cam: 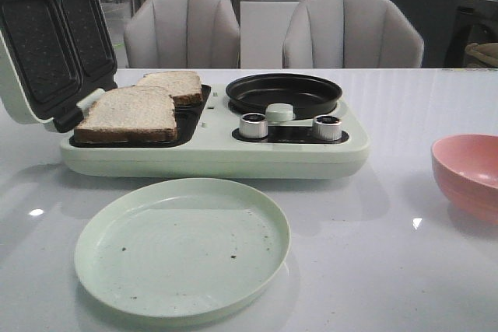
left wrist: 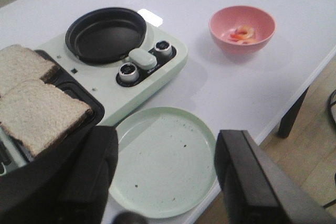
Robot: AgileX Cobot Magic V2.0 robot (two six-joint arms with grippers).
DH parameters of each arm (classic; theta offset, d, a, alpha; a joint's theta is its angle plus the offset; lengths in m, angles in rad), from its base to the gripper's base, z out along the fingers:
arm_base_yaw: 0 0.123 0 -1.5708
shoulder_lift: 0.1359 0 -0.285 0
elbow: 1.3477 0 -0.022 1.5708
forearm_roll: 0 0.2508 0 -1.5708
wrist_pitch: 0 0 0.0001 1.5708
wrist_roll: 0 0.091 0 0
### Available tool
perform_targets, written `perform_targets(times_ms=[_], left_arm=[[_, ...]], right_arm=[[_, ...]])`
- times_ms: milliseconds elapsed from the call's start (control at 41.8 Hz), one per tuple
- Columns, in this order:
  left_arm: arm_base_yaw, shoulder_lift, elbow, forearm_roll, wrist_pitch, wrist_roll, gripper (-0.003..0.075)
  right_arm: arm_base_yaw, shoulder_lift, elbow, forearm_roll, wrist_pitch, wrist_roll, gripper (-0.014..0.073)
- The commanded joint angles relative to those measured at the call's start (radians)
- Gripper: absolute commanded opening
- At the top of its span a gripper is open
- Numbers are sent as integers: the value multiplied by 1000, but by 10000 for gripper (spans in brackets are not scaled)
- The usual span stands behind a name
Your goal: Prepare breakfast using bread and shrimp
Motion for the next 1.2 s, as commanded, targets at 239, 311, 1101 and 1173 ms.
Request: perform_targets(times_ms=[239, 311, 1101, 1173], left_arm=[[-4, 236, -193, 131, 292, -5, 454], [16, 287, -203, 151, 317, -9, 454], [1160, 438, -284, -458, 167, 369, 112], [1225, 477, -320, -520, 140, 418, 102]], right_arm=[[-5, -1, -27, -6, -65, 2, 540], [-5, -1, -27, -6, -63, 2, 540], [-5, -1, -27, -6, -58, 2, 540], [-5, -1, -27, -6, -58, 2, 540]])
